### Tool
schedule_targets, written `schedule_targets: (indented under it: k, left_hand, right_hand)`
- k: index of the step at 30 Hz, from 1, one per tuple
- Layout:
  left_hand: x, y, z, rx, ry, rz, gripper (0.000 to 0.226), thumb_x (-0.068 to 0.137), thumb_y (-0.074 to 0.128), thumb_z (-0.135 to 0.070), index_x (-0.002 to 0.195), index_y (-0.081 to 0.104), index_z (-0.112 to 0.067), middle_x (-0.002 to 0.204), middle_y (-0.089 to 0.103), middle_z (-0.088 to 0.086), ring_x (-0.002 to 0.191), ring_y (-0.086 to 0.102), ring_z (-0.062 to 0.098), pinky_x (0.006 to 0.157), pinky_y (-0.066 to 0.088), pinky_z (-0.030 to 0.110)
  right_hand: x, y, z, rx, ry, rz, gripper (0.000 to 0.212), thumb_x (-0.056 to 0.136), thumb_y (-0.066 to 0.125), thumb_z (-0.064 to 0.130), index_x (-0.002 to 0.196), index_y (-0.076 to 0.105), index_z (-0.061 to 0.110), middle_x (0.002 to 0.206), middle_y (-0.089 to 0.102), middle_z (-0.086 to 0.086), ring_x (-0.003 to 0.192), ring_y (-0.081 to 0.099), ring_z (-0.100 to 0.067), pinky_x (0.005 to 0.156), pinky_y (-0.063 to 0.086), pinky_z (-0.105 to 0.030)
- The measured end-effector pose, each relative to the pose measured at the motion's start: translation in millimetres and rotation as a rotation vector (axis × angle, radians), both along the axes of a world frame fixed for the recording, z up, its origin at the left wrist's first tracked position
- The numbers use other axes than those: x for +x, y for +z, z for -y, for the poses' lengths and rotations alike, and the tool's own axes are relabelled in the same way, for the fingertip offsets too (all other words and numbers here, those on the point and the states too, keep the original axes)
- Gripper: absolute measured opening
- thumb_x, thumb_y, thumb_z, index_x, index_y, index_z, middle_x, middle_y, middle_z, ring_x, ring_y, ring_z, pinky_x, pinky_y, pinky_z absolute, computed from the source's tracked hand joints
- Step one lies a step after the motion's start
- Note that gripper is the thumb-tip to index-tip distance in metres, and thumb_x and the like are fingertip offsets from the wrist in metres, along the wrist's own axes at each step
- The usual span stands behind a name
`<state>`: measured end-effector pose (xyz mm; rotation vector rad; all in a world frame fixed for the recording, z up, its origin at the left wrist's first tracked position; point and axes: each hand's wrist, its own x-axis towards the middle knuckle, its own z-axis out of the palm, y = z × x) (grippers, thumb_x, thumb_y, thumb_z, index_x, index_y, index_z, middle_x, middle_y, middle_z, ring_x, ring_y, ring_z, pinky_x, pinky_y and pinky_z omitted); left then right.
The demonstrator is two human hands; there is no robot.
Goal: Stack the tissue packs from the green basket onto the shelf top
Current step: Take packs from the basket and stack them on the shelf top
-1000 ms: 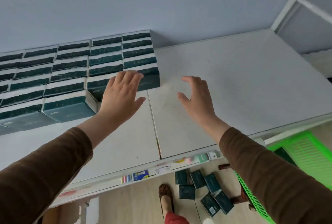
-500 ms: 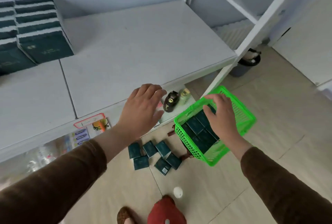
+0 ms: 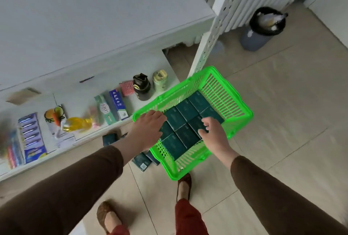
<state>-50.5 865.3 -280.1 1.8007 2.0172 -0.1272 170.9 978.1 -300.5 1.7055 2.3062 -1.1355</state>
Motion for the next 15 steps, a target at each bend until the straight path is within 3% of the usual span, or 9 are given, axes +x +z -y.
schedule_targets:
  k: [6, 15]
  left_hand:
    - [24, -105, -67, -0.132, -0.034, -0.04, 0.053, 0.09, 0.056, -0.027, 0.141, 0.04, -0.021, 0.141, 0.044, -0.001, 0.129, 0.039, 0.022, 0.106, 0.036, 0.038]
    - [55, -212, -210, -0.011, -0.201, -0.106, 0.064, 0.089, 0.062, -0.011, 0.146, 0.034, -0.016, 0.142, 0.043, 0.003, 0.126, 0.043, 0.024, 0.101, 0.041, 0.038]
  right_hand:
    - [7, -83, -56, -0.022, 0.022, 0.101, 0.046, 0.094, 0.06, 0.017, 0.138, 0.049, 0.011, 0.134, 0.054, -0.009, 0.127, 0.049, -0.025, 0.105, 0.039, -0.035]
    - [22, -177, -136, 0.026, -0.024, 0.414, 0.048, 0.094, 0.059, 0.017, 0.136, 0.042, 0.003, 0.135, 0.047, -0.017, 0.124, 0.047, -0.032, 0.106, 0.039, -0.038]
